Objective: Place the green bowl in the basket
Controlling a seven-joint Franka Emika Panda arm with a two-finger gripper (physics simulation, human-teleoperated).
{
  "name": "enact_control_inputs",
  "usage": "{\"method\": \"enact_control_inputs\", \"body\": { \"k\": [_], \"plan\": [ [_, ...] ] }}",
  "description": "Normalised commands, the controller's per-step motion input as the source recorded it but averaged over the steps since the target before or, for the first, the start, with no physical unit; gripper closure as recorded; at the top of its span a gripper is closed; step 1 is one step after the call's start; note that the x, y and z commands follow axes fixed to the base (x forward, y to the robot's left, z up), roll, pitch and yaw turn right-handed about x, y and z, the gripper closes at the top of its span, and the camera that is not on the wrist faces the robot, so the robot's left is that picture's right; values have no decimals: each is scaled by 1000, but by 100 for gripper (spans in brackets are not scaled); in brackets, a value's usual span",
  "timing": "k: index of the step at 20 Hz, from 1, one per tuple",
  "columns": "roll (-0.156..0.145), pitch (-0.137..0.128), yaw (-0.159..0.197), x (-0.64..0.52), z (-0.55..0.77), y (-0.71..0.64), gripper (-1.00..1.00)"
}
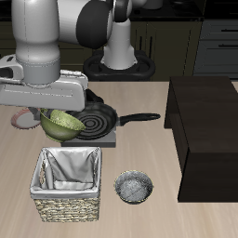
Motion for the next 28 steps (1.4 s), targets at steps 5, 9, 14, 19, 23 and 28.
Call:
{"method": "enact_control_inputs", "body": {
  "k": [5,9,14,19,23,28],
  "plan": [
    [6,40,5,104,-345,6,100],
    [3,37,5,50,-336,26,100],
    [10,53,10,35,-389,106,100],
    [2,33,17,22,-282,37,100],
    [-62,20,42,13,-208,-70,-100],
    [35,1,22,-78,-74,77,-100]
  ]
}}
